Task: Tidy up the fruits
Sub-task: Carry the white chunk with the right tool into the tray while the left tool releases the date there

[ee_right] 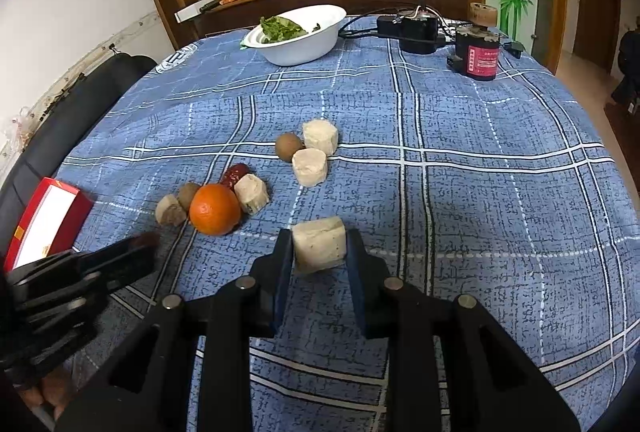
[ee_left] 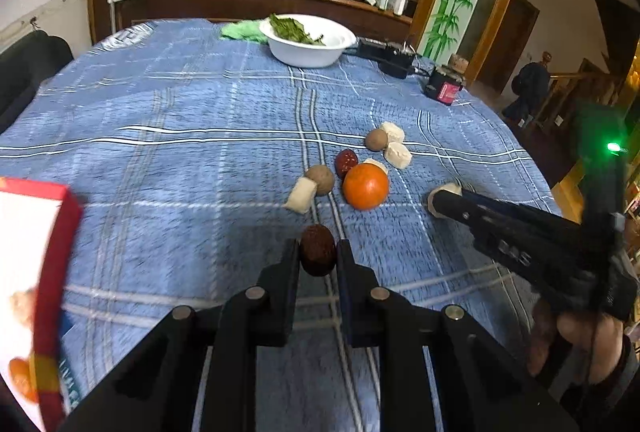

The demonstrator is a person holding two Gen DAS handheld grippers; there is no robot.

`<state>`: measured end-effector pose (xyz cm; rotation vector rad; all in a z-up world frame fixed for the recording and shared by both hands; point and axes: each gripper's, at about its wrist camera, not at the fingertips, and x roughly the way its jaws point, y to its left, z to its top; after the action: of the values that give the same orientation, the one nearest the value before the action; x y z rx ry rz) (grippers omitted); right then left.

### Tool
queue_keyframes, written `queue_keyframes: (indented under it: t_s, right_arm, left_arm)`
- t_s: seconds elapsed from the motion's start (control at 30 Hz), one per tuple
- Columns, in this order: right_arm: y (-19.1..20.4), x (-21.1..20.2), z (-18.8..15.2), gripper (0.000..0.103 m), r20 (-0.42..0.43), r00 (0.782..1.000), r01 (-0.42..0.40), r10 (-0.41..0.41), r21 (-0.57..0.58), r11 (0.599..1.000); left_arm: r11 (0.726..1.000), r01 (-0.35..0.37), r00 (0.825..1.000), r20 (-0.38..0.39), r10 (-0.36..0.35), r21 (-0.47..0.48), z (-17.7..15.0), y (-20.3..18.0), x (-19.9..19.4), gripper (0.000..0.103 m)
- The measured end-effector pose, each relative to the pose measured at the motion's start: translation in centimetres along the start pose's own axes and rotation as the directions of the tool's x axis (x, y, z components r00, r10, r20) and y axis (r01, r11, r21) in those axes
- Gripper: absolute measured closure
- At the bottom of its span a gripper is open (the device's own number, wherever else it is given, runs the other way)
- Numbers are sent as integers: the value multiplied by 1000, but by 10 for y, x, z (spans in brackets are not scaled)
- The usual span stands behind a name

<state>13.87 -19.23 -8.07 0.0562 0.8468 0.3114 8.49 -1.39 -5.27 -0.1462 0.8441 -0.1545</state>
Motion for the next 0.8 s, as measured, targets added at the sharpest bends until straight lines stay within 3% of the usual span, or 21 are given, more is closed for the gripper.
queue_keyframes:
  t_s: [0.2,0.47,0.8]
  right_arm:
    - [19,-19,-12,75,0,1000,12,-12,-27,1000]
    - [63,-73,-37,75,67,998,-12,18,-80,997]
    - [149,-92,-49,75,76,990,-99,118,-213,972]
  left_arm:
    - [999,-15,1000,16,16,-42,-20,11,-38,86]
    - [995,-35,998,57,40,-96,-42,35,-83,86]
    - [962,-156,980,84,179,-226,-56,91,-125,86]
